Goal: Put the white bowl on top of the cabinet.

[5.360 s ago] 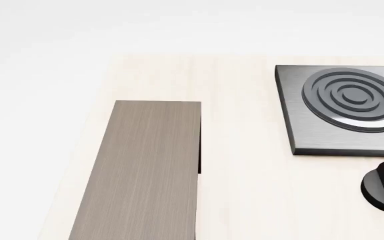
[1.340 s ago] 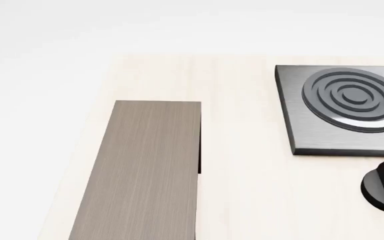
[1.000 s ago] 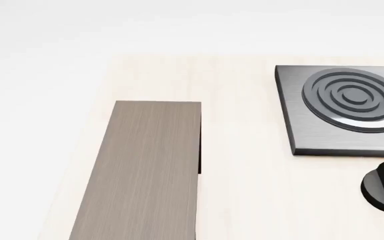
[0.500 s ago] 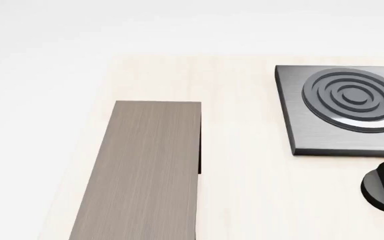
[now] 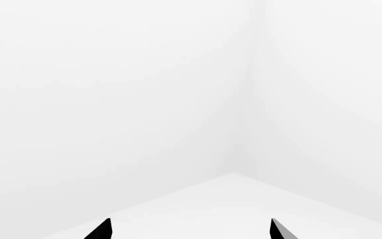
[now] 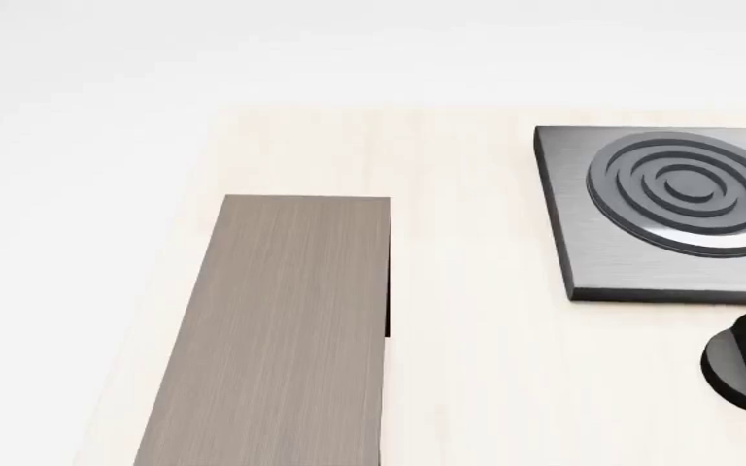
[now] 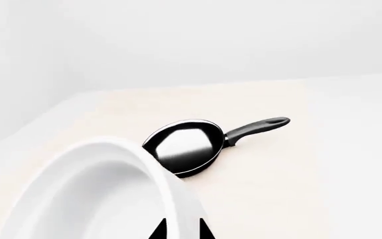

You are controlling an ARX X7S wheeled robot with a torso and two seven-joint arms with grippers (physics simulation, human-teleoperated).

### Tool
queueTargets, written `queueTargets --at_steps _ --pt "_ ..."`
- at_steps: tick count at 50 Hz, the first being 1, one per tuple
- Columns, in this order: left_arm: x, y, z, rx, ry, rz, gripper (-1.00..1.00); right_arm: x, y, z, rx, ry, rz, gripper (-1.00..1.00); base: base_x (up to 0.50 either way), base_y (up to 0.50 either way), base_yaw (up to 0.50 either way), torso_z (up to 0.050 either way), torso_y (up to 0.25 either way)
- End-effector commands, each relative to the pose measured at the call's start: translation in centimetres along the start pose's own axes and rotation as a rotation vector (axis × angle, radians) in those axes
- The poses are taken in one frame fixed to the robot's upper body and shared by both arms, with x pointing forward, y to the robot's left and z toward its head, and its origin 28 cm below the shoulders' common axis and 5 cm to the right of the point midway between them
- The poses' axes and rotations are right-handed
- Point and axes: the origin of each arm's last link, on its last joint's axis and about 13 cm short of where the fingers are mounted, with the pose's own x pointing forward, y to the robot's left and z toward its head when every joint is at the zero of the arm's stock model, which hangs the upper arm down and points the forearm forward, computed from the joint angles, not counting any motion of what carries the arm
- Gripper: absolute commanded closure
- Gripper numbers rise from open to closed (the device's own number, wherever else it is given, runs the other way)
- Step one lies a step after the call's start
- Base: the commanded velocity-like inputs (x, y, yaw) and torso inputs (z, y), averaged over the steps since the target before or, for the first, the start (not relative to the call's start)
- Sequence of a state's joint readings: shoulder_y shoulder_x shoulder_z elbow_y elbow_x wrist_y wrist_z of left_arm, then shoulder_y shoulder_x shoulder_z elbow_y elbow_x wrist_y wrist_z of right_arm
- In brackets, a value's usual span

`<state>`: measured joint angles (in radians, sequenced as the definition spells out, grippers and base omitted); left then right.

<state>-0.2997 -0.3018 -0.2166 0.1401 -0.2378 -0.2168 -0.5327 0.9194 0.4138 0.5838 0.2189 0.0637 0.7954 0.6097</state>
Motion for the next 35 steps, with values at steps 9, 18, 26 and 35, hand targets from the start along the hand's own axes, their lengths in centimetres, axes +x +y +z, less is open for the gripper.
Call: queueTargets --at_steps 9,18,26,35 --pt "0.1 -0.1 -0.1 0.001 0.001 -0.002 -1.00 -3.0 5.7 7.0 0.004 -0.160 0.241 1.00 0.00 0.00 0.00 0.000 0.001" --pt "0.0 0.0 -0.1 0.001 0.000 -0.001 -1.00 -4.2 8.3 9.0 0.004 -0.163 0.346 1.00 0.00 0.00 0.00 0.000 0.001" --pt "0.1 -0.1 0.3 0.002 0.000 0.000 -1.00 -5.1 10.6 10.6 0.004 -0.135 0.457 1.00 0.00 0.00 0.00 0.000 0.001" --pt "0.3 -0.1 0.7 0.003 0.001 0.001 -1.00 -5.3 12.2 11.4 0.043 -0.036 0.536 1.00 0.00 0.00 0.00 0.000 0.001"
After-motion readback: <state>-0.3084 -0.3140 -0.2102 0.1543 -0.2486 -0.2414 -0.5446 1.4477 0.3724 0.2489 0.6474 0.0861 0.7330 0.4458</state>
